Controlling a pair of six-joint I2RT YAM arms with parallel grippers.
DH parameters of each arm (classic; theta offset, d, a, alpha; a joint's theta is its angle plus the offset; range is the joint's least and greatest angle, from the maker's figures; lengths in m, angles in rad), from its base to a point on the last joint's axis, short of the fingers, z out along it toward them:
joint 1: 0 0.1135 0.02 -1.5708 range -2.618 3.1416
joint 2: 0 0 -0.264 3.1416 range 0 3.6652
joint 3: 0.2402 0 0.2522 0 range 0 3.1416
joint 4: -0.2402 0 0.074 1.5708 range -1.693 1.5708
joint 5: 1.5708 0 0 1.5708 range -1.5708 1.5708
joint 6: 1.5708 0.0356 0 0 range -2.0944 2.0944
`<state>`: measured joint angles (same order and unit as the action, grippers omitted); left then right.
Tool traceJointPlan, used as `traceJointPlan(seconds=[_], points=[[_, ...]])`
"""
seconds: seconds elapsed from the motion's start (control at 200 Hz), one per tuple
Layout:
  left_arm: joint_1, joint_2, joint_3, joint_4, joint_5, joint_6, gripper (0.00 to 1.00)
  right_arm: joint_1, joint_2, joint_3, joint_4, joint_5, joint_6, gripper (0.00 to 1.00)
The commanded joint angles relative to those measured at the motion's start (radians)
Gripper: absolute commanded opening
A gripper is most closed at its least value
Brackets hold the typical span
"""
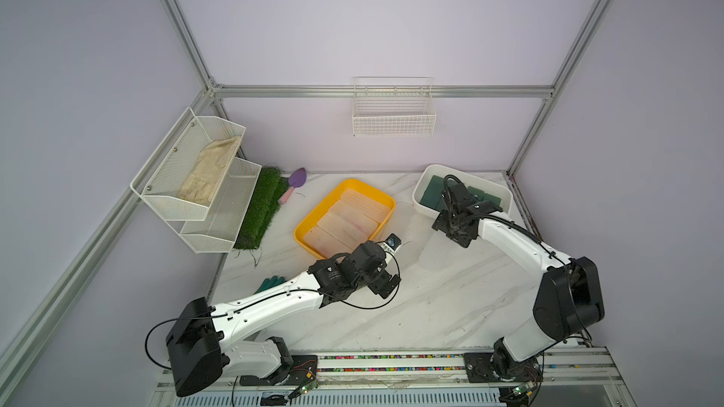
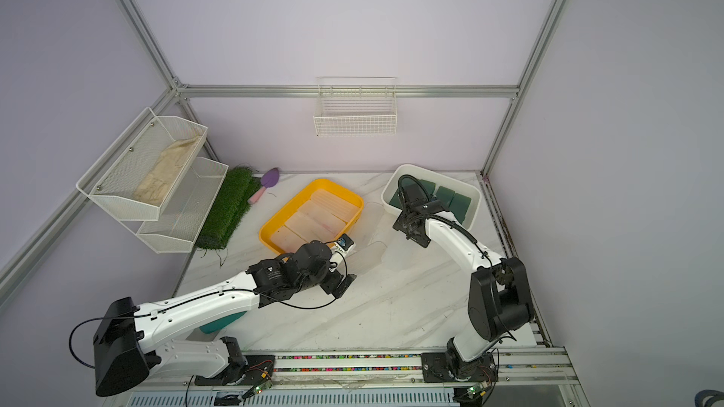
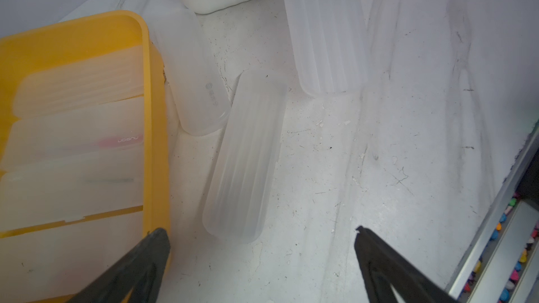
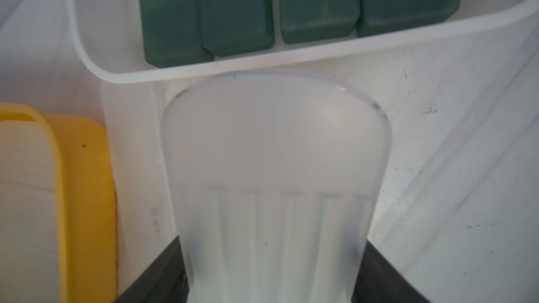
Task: Place the pencil cases by color into the storage box
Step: Pick up the pencil case from the center of the board, then place the pencil case at the storage box.
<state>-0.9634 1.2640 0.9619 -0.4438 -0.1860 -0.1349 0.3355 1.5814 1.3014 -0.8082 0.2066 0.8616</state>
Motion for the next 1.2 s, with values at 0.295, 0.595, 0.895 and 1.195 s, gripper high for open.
traceJointPlan(seconds=[0.295,0.595,0.895,1.195], points=[[0.211,-0.153,0.107,-0.168,0.075,-0.258,1.00,0.068,0.099,0.277,0.175,-0.064,-0.270,0.68],[0.437,-0.304,0.042,-0.296,0.078,-0.436,1.00,0.251,0.363,0.586,0.263,-0.149,-0.492,0.68],[0.676,-0.475,-0.079,-0.394,0.108,-0.623,1.00,0.361,0.555,0.730,0.394,-0.287,-0.632,0.68],[0.807,-0.521,-0.123,-0.473,0.083,-0.675,1.00,0.452,0.677,0.835,0.392,-0.372,-0.761,0.68]])
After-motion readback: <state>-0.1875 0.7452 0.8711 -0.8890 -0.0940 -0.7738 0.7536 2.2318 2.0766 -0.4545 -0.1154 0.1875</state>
